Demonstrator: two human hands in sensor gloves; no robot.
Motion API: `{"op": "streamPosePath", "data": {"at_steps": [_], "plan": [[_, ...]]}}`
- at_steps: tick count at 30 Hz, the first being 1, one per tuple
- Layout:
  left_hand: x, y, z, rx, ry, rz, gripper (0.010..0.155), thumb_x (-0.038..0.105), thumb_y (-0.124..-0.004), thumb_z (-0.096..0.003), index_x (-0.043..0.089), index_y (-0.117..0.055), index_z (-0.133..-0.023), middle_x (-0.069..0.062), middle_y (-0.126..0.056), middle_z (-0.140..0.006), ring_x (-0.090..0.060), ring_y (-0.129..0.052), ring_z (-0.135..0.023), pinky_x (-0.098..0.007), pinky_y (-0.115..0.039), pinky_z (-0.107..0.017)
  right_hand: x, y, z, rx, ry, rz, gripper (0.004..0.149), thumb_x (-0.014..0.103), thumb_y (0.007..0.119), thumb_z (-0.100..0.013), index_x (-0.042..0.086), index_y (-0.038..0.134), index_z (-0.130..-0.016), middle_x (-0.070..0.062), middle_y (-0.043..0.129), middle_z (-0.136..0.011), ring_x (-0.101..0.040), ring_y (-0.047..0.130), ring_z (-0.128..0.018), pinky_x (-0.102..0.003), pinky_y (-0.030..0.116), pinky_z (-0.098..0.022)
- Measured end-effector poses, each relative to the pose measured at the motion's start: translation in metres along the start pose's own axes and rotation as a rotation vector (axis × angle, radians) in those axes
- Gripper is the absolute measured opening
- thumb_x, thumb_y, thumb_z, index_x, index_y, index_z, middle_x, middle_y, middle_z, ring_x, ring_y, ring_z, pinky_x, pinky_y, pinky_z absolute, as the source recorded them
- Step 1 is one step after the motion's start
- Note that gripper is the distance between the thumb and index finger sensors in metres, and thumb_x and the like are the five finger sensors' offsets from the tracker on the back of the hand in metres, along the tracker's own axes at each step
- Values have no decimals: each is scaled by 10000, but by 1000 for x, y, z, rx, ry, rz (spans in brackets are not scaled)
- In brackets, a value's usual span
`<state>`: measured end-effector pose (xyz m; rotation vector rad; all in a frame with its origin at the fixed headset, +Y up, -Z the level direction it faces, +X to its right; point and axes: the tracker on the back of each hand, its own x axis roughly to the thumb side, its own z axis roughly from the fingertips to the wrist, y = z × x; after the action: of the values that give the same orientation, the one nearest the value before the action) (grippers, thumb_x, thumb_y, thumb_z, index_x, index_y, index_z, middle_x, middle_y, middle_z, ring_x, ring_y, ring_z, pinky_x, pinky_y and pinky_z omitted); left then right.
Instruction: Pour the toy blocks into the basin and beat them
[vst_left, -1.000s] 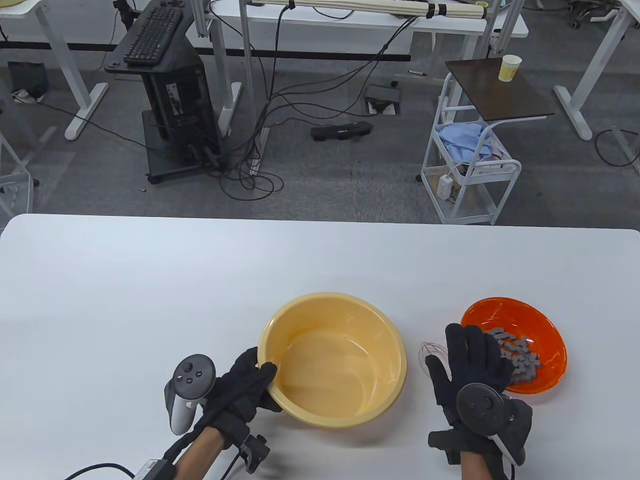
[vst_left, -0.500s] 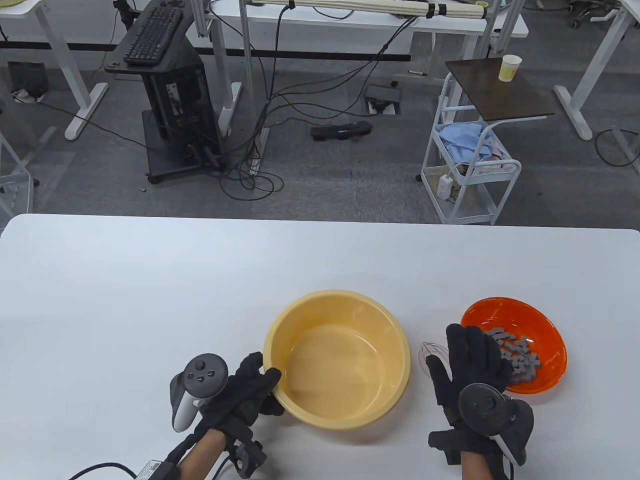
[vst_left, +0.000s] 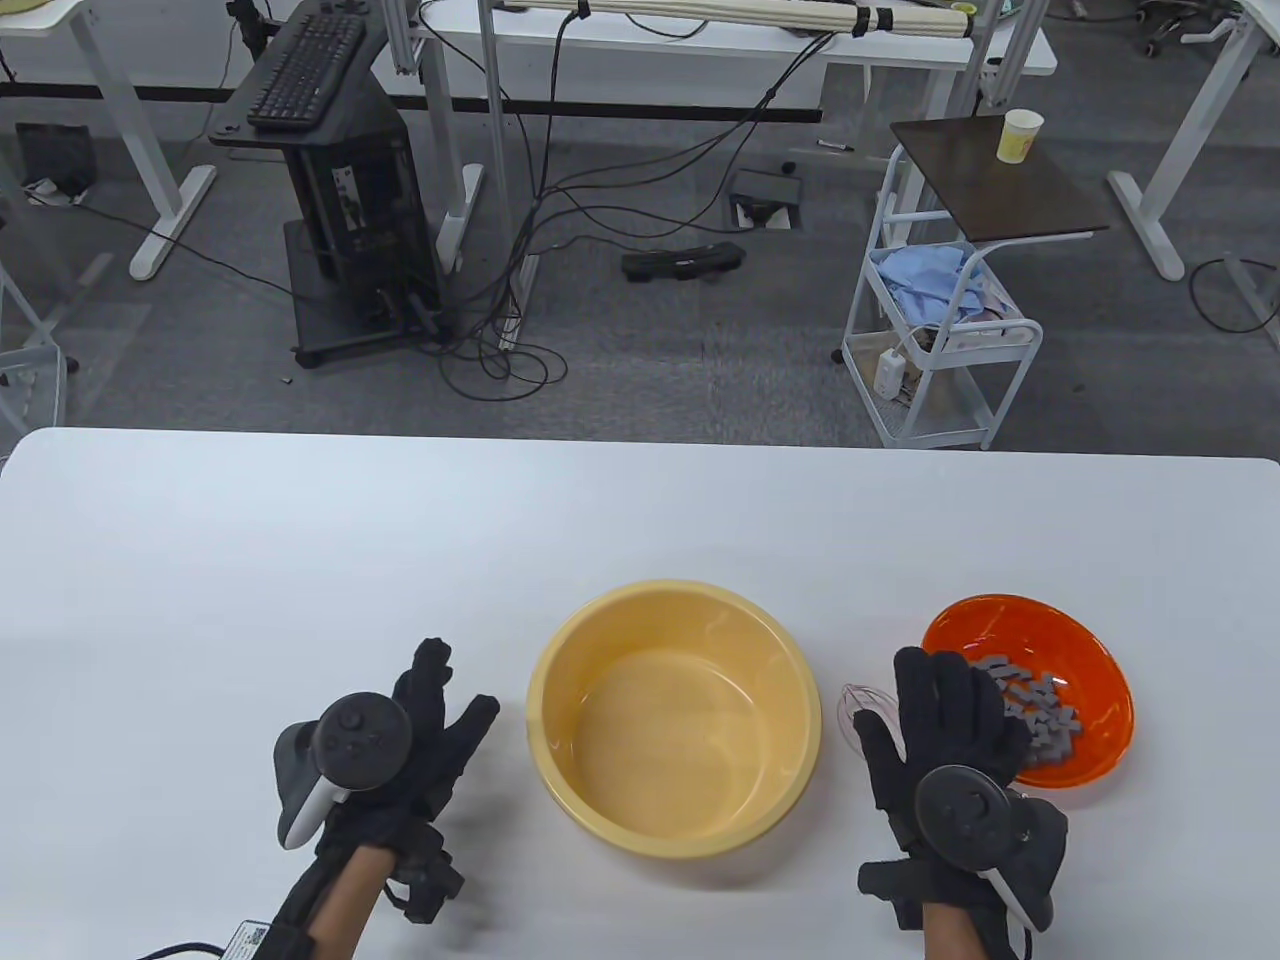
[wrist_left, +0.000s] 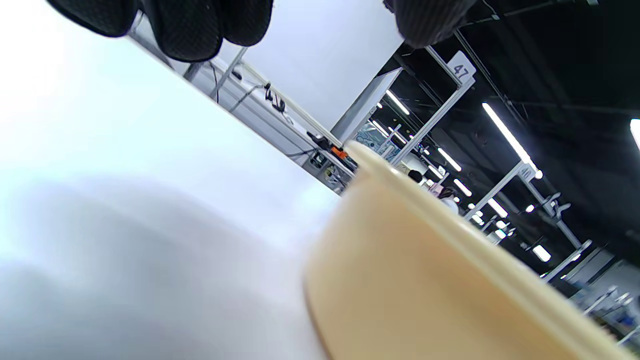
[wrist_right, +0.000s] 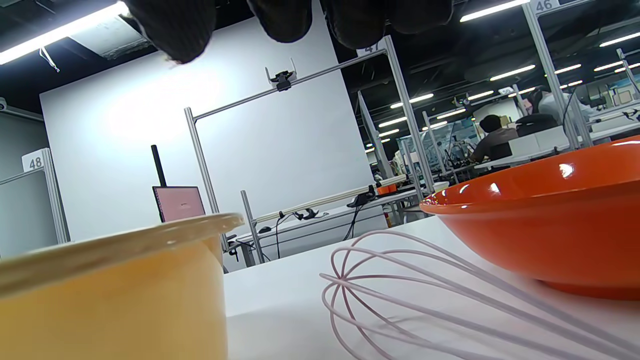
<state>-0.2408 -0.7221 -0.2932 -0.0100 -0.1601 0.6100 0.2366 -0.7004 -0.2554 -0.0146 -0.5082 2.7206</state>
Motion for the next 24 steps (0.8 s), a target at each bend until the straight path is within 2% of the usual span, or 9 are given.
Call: {"op": "streamPosePath", "data": {"at_steps": [10, 14, 24], "plan": [[-1, 20, 7, 136, 1, -345, 797, 542, -564, -697, 56, -226, -1231, -373, -223, -1265, -689, -248, -1131, -896, -268, -663, -10, -10, 1, -38, 50, -12, 674, 469, 626, -683, 120, 363, -1196, -303, 326, -1231, -618, 314, -1063, -866, 252, -678], [-2, 22, 8, 163, -3, -432, 794, 552, -561, -693, 74, -228, -1233, -355, -208, -1273, -682, -216, -1131, -899, -239, -656, -18, -16, 2, -67, 91, -16, 685, 463, 636, -683, 107, 351, -1195, -305, 338, -1227, -620, 337, -1058, -862, 274, -682], [4, 12, 8, 147, -34, -475, 809, 547, -542, -692, 29, -221, -1224, -346, -213, -1275, -678, -218, -1133, -901, -229, -654, -36, -29, 5, -130, 197, -31, 713, 446, 646, -687, 54, 324, -1189, -319, 353, -1214, -626, 383, -1044, -856, 319, -688]]}}
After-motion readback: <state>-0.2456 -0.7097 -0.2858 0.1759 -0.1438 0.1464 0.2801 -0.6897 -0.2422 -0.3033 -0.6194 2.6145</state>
